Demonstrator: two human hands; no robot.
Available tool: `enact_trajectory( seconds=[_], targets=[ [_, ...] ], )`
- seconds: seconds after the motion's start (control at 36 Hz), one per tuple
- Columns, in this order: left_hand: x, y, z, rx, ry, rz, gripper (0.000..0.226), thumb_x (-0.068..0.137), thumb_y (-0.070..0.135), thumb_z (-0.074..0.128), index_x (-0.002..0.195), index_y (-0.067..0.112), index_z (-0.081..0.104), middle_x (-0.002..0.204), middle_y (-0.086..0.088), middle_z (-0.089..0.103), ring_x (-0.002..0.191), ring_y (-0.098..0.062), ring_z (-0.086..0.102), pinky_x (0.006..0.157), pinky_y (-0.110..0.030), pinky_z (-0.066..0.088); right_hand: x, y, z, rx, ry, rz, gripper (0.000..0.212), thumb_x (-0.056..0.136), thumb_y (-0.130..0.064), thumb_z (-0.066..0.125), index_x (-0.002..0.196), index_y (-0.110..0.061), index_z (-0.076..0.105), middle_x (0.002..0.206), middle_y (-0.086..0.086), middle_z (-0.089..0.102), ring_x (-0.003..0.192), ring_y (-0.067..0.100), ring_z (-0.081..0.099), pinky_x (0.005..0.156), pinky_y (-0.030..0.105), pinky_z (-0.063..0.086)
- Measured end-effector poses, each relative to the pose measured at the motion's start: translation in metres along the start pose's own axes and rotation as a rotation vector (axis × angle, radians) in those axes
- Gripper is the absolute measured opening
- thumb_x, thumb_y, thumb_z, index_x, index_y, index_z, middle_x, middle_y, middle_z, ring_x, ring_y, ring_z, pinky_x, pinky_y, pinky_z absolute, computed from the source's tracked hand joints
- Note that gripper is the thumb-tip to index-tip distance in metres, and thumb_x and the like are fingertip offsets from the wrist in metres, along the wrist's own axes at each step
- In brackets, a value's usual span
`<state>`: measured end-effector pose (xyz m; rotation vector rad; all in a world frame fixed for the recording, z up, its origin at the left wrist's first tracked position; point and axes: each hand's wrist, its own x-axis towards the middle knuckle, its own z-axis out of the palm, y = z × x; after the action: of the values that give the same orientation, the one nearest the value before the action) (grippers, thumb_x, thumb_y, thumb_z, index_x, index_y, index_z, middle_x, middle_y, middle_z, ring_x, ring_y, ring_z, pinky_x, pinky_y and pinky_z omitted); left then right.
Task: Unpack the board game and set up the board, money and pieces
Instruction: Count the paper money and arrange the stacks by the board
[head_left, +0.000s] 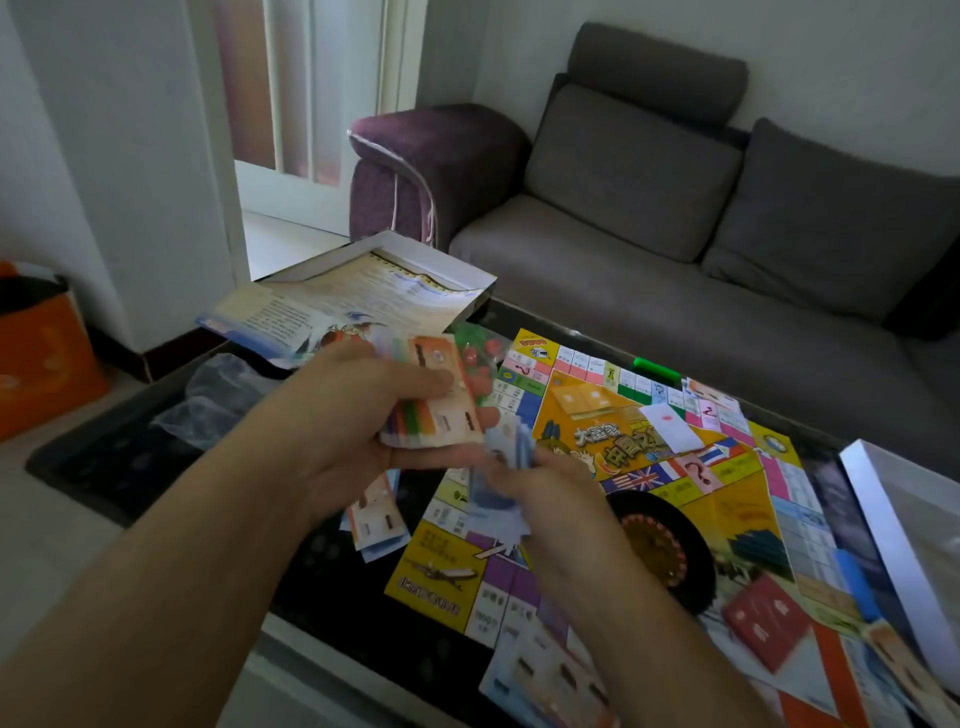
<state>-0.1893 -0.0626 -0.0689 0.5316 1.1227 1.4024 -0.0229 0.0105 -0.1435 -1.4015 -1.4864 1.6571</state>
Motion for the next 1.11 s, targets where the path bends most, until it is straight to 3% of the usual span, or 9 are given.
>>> enact_trajectory(
  seconds=[0.03, 0.08, 0.19, 0.31, 0.47, 0.61, 0.75, 0.97, 1.11],
  targets=[
    [-0.002, -0.002, 0.004, 0.02, -0.026, 0.0, 0.028, 0.1, -0.001, 0.058, 0.128, 0.003, 0.06, 0.107, -0.02, 0.078, 0.095, -0.038, 0.078, 0.071, -0.057, 0.064, -0.005, -0.004, -0.014, 0.08, 0.009, -0.012, 0.01, 0.092, -0.023, 0.08, 0.101, -0.018, 0.081, 0.107, 0.008, 0.077, 0.104, 0.034, 0.071, 0.096, 0.051, 0.055],
    [-0.005, -0.009, 0.014, 0.084, -0.073, 0.002, 0.026, 0.098, 0.0, 0.061, 0.124, 0.004, 0.063, 0.105, -0.018, 0.079, 0.094, -0.036, 0.078, 0.067, -0.054, 0.065, -0.023, -0.016, -0.04, 0.242, 0.011, -0.024, 0.034, 0.085, -0.028, 0.076, 0.118, -0.024, 0.074, 0.121, -0.002, 0.075, 0.113, 0.026, 0.071, 0.103, 0.053, 0.054],
    [-0.009, -0.033, 0.045, 0.21, -0.162, -0.008, 0.023, 0.092, 0.005, 0.071, 0.115, 0.003, 0.071, 0.102, -0.016, 0.08, 0.09, -0.036, 0.078, 0.063, -0.055, 0.065, -0.056, -0.025, -0.079, 0.303, 0.009, -0.132, 0.059, 0.077, -0.032, 0.073, 0.135, -0.021, 0.066, 0.133, 0.006, 0.07, 0.113, 0.029, 0.071, 0.088, 0.043, 0.06],
    [-0.013, -0.059, 0.08, 0.258, -0.204, 0.027, 0.018, 0.088, 0.01, 0.078, 0.106, 0.01, 0.078, 0.097, -0.012, 0.081, 0.086, -0.034, 0.079, 0.065, -0.057, 0.065, -0.082, -0.017, -0.097, 0.152, 0.06, -0.222, 0.033, 0.086, -0.03, 0.072, 0.119, -0.025, 0.075, 0.11, 0.004, 0.079, 0.096, 0.028, 0.077, 0.081, 0.046, 0.063],
    [-0.013, -0.086, 0.111, 0.238, -0.234, 0.016, 0.011, 0.088, 0.013, 0.079, 0.098, 0.015, 0.082, 0.096, -0.015, 0.08, 0.083, -0.037, 0.078, 0.053, -0.04, 0.064, -0.093, 0.004, -0.124, 0.074, 0.185, -0.186, 0.017, 0.099, -0.03, 0.069, 0.112, -0.038, 0.076, 0.109, -0.007, 0.079, 0.1, 0.019, 0.076, 0.095, 0.052, 0.059],
    [-0.011, -0.099, 0.127, 0.208, -0.263, -0.054, 0.023, 0.09, 0.019, 0.075, 0.111, 0.01, 0.077, 0.101, -0.016, 0.08, 0.09, -0.035, 0.078, 0.063, -0.046, 0.066, -0.099, 0.014, -0.14, 0.032, 0.189, -0.177, 0.018, 0.102, -0.031, 0.066, 0.115, -0.037, 0.076, 0.111, -0.011, 0.078, 0.1, 0.013, 0.075, 0.095, 0.046, 0.059],
    [-0.013, -0.1, 0.139, 0.095, -0.32, -0.111, 0.022, 0.097, 0.005, 0.06, 0.117, 0.002, 0.071, 0.109, -0.02, 0.078, 0.097, -0.039, 0.077, 0.074, -0.055, 0.065, -0.099, 0.019, -0.156, 0.078, 0.24, -0.161, 0.024, 0.101, -0.031, 0.066, 0.124, -0.034, 0.073, 0.117, -0.007, 0.077, 0.104, 0.019, 0.075, 0.095, 0.048, 0.058],
    [-0.01, -0.116, 0.148, 0.203, -0.268, 0.008, 0.017, 0.087, 0.004, 0.073, 0.099, 0.012, 0.082, 0.1, -0.018, 0.079, 0.083, -0.037, 0.078, 0.059, -0.044, 0.064, -0.105, 0.024, -0.16, 0.071, 0.176, -0.209, 0.022, 0.101, -0.041, 0.065, 0.12, -0.05, 0.069, 0.113, -0.018, 0.072, 0.102, 0.008, 0.072, 0.094, 0.042, 0.058],
    [-0.009, -0.12, 0.153, 0.211, -0.232, -0.008, 0.017, 0.083, 0.008, 0.076, 0.097, 0.013, 0.082, 0.1, -0.016, 0.08, 0.084, -0.036, 0.079, 0.058, -0.044, 0.065, -0.108, 0.026, -0.166, 0.057, 0.233, -0.227, 0.017, 0.103, -0.033, 0.064, 0.112, -0.043, 0.075, 0.103, -0.002, 0.076, 0.096, 0.025, 0.074, 0.087, 0.055, 0.061]
  ],
)
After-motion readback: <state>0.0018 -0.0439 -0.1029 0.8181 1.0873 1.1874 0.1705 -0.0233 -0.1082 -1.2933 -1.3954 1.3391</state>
